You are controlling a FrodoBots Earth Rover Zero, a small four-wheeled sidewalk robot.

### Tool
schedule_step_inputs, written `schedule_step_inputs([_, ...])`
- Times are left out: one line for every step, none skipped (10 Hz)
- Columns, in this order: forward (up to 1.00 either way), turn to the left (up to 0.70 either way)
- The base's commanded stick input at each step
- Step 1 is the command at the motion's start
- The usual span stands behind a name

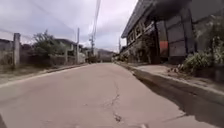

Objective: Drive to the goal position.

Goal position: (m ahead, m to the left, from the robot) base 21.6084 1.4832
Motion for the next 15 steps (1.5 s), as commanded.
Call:
schedule_step_inputs([1.00, 0.00])
schedule_step_inputs([1.00, 0.00])
schedule_step_inputs([1.00, 0.00])
schedule_step_inputs([1.00, 0.00])
schedule_step_inputs([1.00, 0.00])
schedule_step_inputs([1.00, 0.00])
schedule_step_inputs([1.00, 0.00])
schedule_step_inputs([1.00, -0.12])
schedule_step_inputs([1.00, -0.37])
schedule_step_inputs([1.00, -0.11])
schedule_step_inputs([1.00, 0.00])
schedule_step_inputs([1.00, 0.00])
schedule_step_inputs([1.00, 0.00])
schedule_step_inputs([1.00, 0.00])
schedule_step_inputs([1.00, 0.00])
